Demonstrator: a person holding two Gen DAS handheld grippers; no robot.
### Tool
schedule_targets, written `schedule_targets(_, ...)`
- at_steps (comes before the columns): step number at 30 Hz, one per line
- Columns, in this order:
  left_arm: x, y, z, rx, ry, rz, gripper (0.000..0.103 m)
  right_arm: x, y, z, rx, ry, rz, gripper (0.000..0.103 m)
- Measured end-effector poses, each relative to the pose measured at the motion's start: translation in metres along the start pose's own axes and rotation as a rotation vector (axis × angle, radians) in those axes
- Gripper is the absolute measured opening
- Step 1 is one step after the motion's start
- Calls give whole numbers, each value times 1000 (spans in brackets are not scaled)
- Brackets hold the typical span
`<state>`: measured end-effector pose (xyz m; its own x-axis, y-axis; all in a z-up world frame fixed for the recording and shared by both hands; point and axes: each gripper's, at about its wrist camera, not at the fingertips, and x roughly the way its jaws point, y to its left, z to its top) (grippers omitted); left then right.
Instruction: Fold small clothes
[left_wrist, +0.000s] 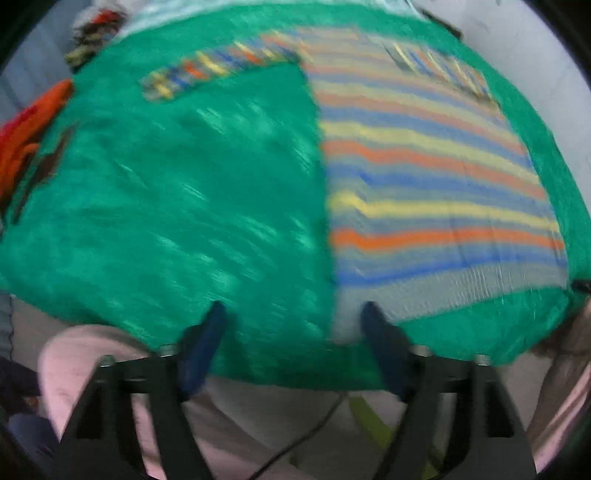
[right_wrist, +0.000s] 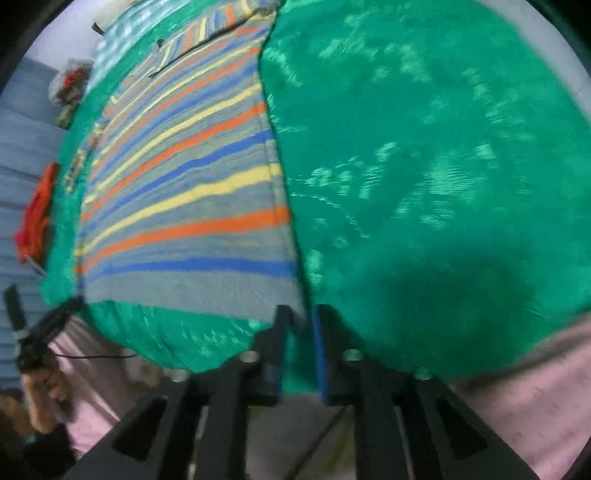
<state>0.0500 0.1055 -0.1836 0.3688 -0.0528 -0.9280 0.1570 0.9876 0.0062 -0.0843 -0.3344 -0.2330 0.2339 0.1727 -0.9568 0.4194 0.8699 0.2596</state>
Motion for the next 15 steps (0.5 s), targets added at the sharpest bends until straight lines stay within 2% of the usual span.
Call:
schedule_targets(1,-8,13,7,-29,-39,3,85,-11,4,-3,-28,-34,-40,35)
schedule_targets(4,-17,57,33,-137,-126,-25,90,-43,21,-6,-109,-162,-108,39)
schedule_targets(7,-6,107,79,-259,-199,-64,90,-62,43,2,-130,-259,-52,51)
schedule_targets(8,-2,124,88,-302,-215,-69,90,-64,51,6,-132,-284,-17,52)
schedule_targets(12,43,189,151,-486,-213,-105,87,-50,87,17,-182,-290,35,52)
schedule_targets(15,75,207,181,-514,-190,-103,77,-33,112,16,-202,-261,72,52)
